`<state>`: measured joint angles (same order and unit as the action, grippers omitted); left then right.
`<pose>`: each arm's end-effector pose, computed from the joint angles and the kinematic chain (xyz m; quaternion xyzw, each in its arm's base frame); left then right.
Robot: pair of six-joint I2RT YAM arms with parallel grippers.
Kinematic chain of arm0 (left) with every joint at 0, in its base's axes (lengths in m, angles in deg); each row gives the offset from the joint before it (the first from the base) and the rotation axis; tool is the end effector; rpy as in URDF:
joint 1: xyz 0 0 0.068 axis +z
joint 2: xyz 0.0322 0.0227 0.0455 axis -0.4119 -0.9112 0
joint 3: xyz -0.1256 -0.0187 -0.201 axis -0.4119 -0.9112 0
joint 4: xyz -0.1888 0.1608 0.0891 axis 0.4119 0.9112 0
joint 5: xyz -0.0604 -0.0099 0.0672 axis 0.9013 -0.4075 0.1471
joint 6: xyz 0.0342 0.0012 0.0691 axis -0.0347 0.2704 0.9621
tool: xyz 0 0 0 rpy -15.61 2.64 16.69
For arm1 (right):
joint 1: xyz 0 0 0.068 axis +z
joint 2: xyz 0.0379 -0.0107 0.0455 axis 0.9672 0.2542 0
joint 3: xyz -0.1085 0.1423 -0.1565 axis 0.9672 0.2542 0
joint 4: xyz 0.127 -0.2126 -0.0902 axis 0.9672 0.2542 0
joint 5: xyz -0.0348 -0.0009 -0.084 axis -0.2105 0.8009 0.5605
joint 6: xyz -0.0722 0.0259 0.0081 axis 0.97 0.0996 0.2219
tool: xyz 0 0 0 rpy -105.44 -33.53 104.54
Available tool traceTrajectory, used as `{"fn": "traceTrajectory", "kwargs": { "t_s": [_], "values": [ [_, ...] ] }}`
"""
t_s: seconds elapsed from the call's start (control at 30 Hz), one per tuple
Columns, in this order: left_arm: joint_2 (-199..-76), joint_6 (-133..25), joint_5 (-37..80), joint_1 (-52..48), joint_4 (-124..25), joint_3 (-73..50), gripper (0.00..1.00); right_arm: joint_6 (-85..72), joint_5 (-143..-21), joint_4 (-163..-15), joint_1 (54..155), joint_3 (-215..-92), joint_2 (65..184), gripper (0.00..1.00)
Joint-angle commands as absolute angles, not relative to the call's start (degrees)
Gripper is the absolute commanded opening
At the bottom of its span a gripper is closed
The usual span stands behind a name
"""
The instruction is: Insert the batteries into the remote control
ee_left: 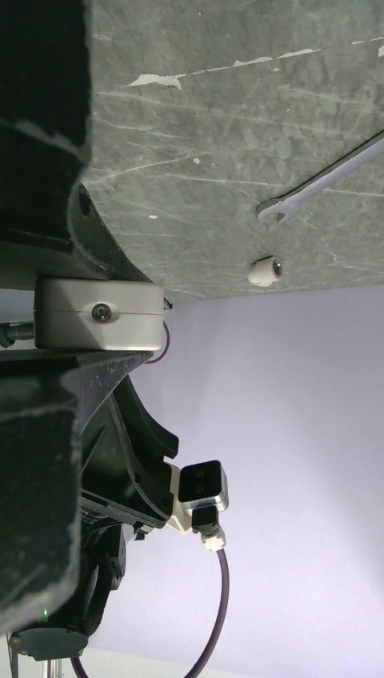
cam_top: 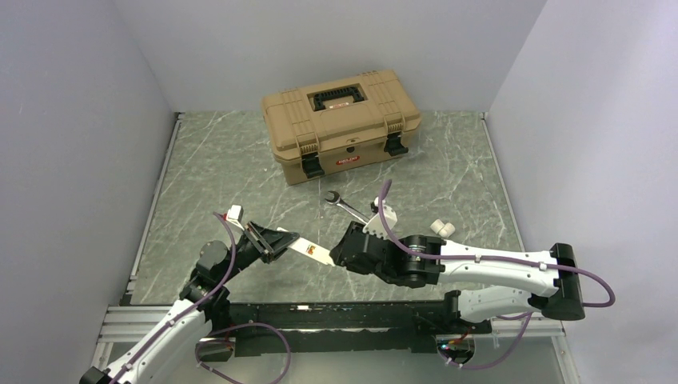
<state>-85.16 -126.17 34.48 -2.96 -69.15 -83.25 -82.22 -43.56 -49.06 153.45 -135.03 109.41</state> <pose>0.1644 -0.1114 0.1616 -0.2184 0.6774 -0.6428 0.2833 0.0873 0.2531 0.2438 0.1288 0.8996 0.2884 0.3017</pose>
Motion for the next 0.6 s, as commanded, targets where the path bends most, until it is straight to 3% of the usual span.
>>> {"fn": "traceTrajectory", "kwargs": {
  "t_s": [0.0,0.23,0.4,0.57],
  "values": [
    [-84.84,-127.33,33.99,-2.74,-72.59,-89.36,0.02,-81.61,-44.82,-51.27,153.17,-135.58,109.86,0.42],
    [-83.85,-127.03,33.57,-2.69,-71.28,-89.19,0.02,-82.20,-45.47,-50.28,153.10,-135.04,109.75,0.41],
    [-83.34,-126.84,33.39,-2.68,-70.52,-89.12,0.02,-82.43,-46.27,-49.78,153.14,-134.70,110.02,0.55],
    [-83.42,-126.67,33.43,-2.74,-70.34,-89.02,0.02,-82.80,-46.43,-51.38,153.12,-133.41,109.60,0.56]
  ]
}}
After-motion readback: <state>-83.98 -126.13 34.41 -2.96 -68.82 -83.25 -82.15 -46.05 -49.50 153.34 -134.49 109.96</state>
